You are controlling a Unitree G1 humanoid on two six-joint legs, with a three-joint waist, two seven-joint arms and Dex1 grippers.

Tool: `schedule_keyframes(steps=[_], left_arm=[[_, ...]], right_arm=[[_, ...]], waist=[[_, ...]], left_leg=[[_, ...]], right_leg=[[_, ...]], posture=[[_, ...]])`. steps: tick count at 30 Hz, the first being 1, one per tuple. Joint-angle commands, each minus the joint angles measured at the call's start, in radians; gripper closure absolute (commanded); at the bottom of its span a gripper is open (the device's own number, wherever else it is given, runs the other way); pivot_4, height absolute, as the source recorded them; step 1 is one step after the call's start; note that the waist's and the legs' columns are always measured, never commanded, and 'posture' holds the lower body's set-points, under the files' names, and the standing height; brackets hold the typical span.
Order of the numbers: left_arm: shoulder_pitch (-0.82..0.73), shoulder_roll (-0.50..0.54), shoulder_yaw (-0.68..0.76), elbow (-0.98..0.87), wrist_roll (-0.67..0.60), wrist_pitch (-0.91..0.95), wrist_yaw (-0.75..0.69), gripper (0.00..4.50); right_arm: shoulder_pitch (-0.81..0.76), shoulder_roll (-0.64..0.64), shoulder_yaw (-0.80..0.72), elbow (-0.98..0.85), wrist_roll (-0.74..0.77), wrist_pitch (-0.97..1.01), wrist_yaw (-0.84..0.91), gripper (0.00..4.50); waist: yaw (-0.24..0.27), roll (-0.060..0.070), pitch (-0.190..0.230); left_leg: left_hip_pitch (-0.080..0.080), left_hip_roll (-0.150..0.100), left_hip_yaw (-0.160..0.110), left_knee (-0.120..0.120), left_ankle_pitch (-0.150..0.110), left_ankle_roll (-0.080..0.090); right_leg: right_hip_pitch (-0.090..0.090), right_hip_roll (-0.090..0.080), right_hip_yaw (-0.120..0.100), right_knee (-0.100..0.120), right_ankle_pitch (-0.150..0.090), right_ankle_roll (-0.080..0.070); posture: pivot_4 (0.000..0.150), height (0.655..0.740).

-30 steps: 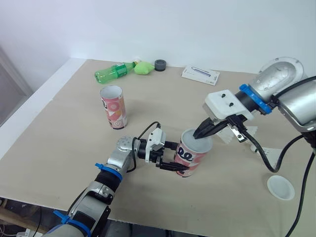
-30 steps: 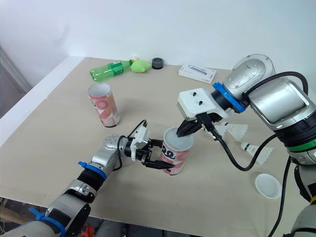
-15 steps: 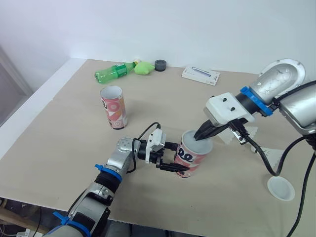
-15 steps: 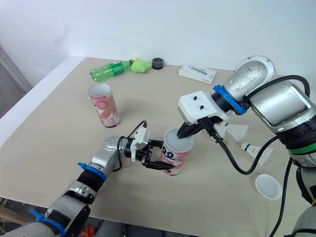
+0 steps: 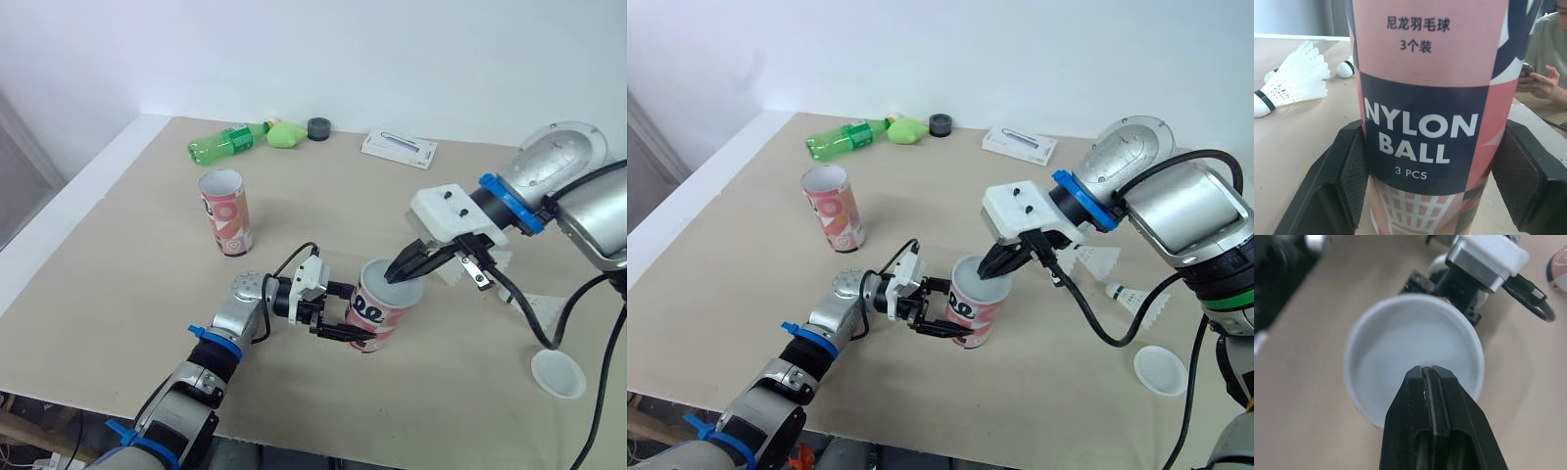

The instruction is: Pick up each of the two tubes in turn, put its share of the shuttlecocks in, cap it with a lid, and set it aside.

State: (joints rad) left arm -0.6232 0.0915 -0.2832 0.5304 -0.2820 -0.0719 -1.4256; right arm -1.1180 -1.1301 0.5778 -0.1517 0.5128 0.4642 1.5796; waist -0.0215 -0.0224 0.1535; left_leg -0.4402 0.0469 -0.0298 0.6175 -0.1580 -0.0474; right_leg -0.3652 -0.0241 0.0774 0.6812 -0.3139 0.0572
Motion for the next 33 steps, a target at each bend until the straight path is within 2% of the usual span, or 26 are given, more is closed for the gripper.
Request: schedule_keyframes(steps=[1, 8, 12, 13, 15, 20, 24, 26, 27, 29, 32, 33], left_arm=[[0.023, 0.003, -0.044, 0.054, 0.052, 0.009, -0.002, 1.27], [0.014, -0.004, -0.021, 0.064, 0.047, -0.042, 0.014, 1.27], [0.002, 0.0, -0.016, 0.067, 0.055, -0.077, 0.021, 1.27], [-0.002, 0.002, -0.012, 0.067, 0.043, -0.061, 0.009, 0.55], [-0.011, 0.004, -0.007, 0.076, 0.04, -0.072, 0.003, 0.04], [-0.025, 0.015, 0.002, 0.073, 0.039, -0.067, -0.011, 0.04], [-0.028, 0.047, 0.015, 0.052, 0.035, -0.049, -0.015, 0.04], [-0.023, 0.077, 0.015, 0.023, 0.033, -0.033, -0.027, 0.0], [-0.017, 0.092, 0.012, 0.004, 0.031, -0.028, -0.038, 0.0], [0.0, 0.126, 0.005, -0.042, 0.03, -0.011, -0.056, 0.0], [0.035, 0.184, 0.006, -0.12, 0.029, -0.012, -0.074, 0.0], [0.047, 0.205, 0.013, -0.147, 0.029, -0.011, -0.073, 0.0]], right_arm=[[-0.002, -0.048, -0.101, -0.042, 0.086, 0.062, 0.035, 4.38], [0.128, -0.084, -0.398, -0.055, 0.172, 0.181, -0.074, 4.38], [0.323, -0.122, -0.598, -0.115, 0.191, 0.225, -0.169, 4.38], [0.386, -0.133, -0.646, -0.139, 0.192, 0.239, -0.189, 4.5], [0.5, -0.139, -0.735, -0.185, 0.194, 0.261, -0.225, 4.5], [0.701, -0.137, -0.907, -0.242, 0.186, 0.308, -0.286, 4.5], [0.827, -0.132, -0.996, -0.266, 0.175, 0.329, -0.304, 4.5], [0.9, -0.128, -1.041, -0.277, 0.167, 0.335, -0.3, 3.81], [0.931, -0.125, -1.059, -0.281, 0.165, 0.336, -0.297, 3.67], [0.991, -0.117, -1.093, -0.289, 0.167, 0.347, -0.293, 2.69], [1.11, -0.103, -1.123, -0.322, 0.136, 0.34, -0.282, 1.68], [1.148, -0.094, -1.119, -0.334, 0.116, 0.329, -0.289, 1.13]], waist=[[0.002, 0.001, 0.001], [0.003, 0.001, 0.002], [0.004, 0.0, 0.002], [0.003, 0.0, 0.002], [0.001, 0.002, 0.003], [-0.002, 0.011, 0.011], [-0.002, 0.011, 0.012], [-0.002, 0.011, 0.013], [-0.002, 0.011, 0.014], [-0.002, 0.011, 0.014], [-0.002, 0.012, 0.014], [-0.002, 0.011, 0.015]], left_leg=[[0.0, 0.0, 0.0, 0.0, 0.0, 0.0], [-0.002, -0.001, 0.0, 0.0, 0.0, 0.0], [-0.001, -0.001, 0.0, 0.0, 0.0, 0.0], [-0.001, -0.001, 0.0, 0.001, 0.0, 0.0], [-0.001, -0.001, 0.001, 0.001, 0.0, 0.0], [-0.003, 0.0, 0.002, 0.0, 0.0, 0.0], [-0.004, -0.001, 0.002, -0.001, 0.0, 0.0], [-0.004, 0.0, 0.002, -0.001, 0.0, 0.0], [-0.004, 0.0, 0.002, -0.001, 0.0, 0.0], [-0.004, 0.0, 0.002, -0.001, 0.0, 0.0], [-0.004, -0.001, 0.002, 0.0, 0.0, 0.0], [-0.004, 0.0, 0.002, 0.0, 0.0, 0.0]], right_leg=[[0.0, 0.0, 0.0, 0.0, 0.0, 0.0], [0.0, 0.0, 0.0, 0.0, -0.001, 0.0], [0.0, 0.0, 0.0, 0.0, 0.0, 0.002], [0.001, 0.0, 0.0, 0.0, 0.0, 0.002], [-0.001, 0.0, 0.001, 0.0, 0.0, 0.003], [-0.004, 0.001, 0.003, 0.001, 0.0, 0.002], [-0.005, 0.001, 0.003, 0.001, 0.0, 0.002], [-0.005, 0.001, 0.003, 0.001, 0.0, 0.002], [-0.005, 0.001, 0.003, 0.001, 0.0, 0.002], [-0.005, 0.001, 0.003, 0.001, 0.0, 0.003], [-0.005, 0.001, 0.003, 0.001, -0.001, 0.003], [-0.004, 0.001, 0.003, 0.001, -0.001, 0.004]], posture=[[0.15, 0.7203], [0.15, 0.7203], [0.15, 0.7203], [0.15, 0.7203], [0.15, 0.7203], [0.15, 0.7203], [0.15, 0.7203], [0.15, 0.7203], [0.15, 0.7203], [0.15, 0.7203], [0.15, 0.7203], [0.15, 0.7203]])
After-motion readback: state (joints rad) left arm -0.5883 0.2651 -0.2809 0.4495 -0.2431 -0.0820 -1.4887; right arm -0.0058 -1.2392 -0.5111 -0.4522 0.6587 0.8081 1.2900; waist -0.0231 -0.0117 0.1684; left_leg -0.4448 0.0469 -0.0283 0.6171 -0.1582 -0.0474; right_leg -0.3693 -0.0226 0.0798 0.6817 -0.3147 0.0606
